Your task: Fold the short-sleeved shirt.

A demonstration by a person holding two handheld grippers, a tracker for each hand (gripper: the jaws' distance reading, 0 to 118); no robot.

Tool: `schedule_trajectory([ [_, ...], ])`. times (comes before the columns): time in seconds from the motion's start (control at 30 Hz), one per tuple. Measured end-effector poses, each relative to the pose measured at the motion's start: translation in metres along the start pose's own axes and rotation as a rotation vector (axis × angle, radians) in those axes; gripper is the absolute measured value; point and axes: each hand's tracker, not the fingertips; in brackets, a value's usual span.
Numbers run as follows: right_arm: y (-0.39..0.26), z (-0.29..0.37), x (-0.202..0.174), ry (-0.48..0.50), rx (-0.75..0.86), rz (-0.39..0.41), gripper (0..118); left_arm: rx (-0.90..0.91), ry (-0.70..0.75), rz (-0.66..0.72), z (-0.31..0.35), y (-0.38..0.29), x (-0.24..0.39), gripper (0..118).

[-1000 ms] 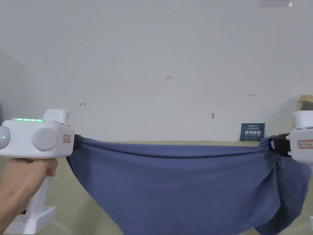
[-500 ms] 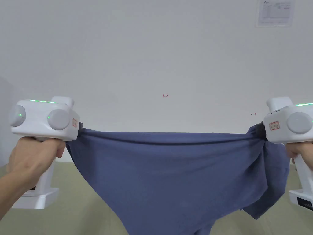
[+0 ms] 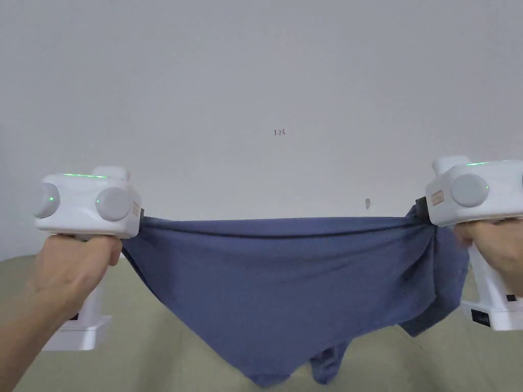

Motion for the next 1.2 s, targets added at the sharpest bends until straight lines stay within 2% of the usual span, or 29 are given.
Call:
schedule_trajectory([
  [0.17, -0.054, -0.021, -0.001, -0.02, -0.05, 0.041, 7, -0.068, -0.046, 0.005, -0.023, -0.049, 0.007, 0],
  [0.37, -0.133, -0.001, 0.014, 0.01, -0.143, -0.016, 7, -0.171, -0.101, -0.015, -0.019, -0.127, 0.011, 0],
  [0.5, -0.195, 0.038, 0.026, 0.032, -0.194, -0.049, 7, -0.222, -0.133, -0.019, 0.009, -0.186, 0.002, 0],
  [0.63, -0.26, 0.08, 0.041, 0.083, -0.24, -0.13, 7, -0.314, -0.181, 0.011, 0.04, -0.246, -0.013, 0],
  [0.67, -0.274, 0.092, 0.041, 0.077, -0.256, -0.117, 7, -0.314, -0.181, 0.022, 0.05, -0.259, -0.016, 0],
  [0.8, -0.33, 0.144, 0.045, 0.096, -0.292, -0.157, 7, -0.358, -0.19, 0.006, 0.099, -0.313, -0.032, 0],
  [0.93, -0.373, 0.194, 0.044, 0.112, -0.31, -0.175, 7, -0.373, -0.204, 0.017, 0.147, -0.358, -0.047, 0],
  [1.03, -0.4, 0.222, 0.039, 0.102, -0.323, -0.155, 7, -0.403, -0.212, 0.041, 0.174, -0.388, -0.057, 0],
  [1.13, -0.419, 0.232, 0.04, 0.114, -0.351, -0.205, 7, -0.424, -0.217, 0.066, 0.183, -0.407, -0.061, 0],
  [1.2, -0.425, 0.232, 0.039, 0.102, -0.355, -0.21, 7, -0.439, -0.223, 0.059, 0.184, -0.412, -0.062, 0],
])
